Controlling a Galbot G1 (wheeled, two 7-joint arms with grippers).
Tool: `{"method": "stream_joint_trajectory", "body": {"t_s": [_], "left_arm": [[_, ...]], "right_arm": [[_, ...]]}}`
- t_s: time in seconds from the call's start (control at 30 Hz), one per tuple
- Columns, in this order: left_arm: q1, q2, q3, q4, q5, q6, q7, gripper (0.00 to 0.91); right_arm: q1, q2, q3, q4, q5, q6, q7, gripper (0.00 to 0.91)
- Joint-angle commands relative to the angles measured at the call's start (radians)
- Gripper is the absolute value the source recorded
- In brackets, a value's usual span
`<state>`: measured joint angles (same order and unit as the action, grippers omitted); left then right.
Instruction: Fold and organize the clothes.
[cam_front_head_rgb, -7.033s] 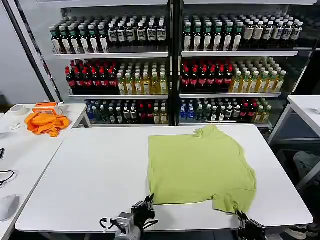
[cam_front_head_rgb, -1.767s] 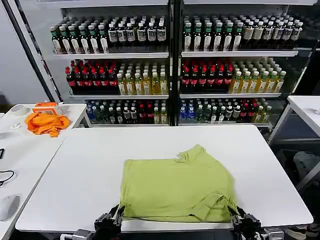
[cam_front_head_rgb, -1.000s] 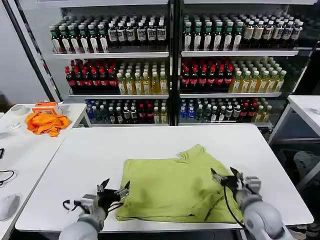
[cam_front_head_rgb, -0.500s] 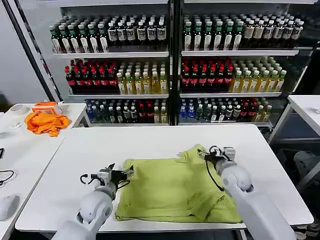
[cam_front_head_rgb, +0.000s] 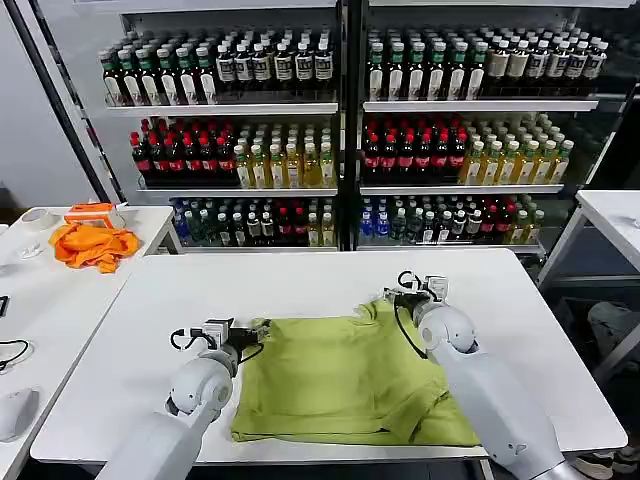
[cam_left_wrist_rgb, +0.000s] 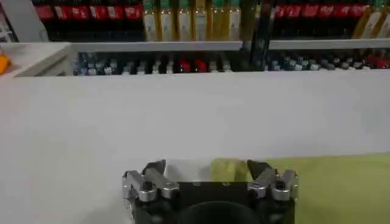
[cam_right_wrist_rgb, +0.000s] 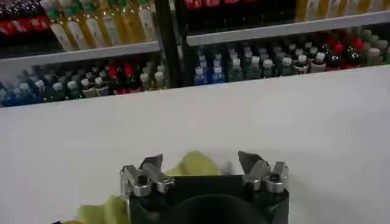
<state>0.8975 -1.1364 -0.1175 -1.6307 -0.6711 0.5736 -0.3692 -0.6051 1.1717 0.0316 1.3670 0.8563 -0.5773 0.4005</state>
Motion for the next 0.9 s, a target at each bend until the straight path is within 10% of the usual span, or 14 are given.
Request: {"method": "stream_joint_trajectory", "body": {"t_s": [0.03, 0.9], "left_arm": [[-0.014, -0.003, 0.009, 0.025, -0.022, 0.003, -0.002, 0.02], [0.096, 0.008, -0.062, -0.089, -0.062, -0.044, 0.069, 0.02]], "right_arm": [[0.01, 0.015, -0.021, -0.041, 0.003, -0.002, 0.011, 0.0], [-0.068, 0.031, 0.069, 0.084, -0.048, 0.022, -0.021, 0.0]]}}
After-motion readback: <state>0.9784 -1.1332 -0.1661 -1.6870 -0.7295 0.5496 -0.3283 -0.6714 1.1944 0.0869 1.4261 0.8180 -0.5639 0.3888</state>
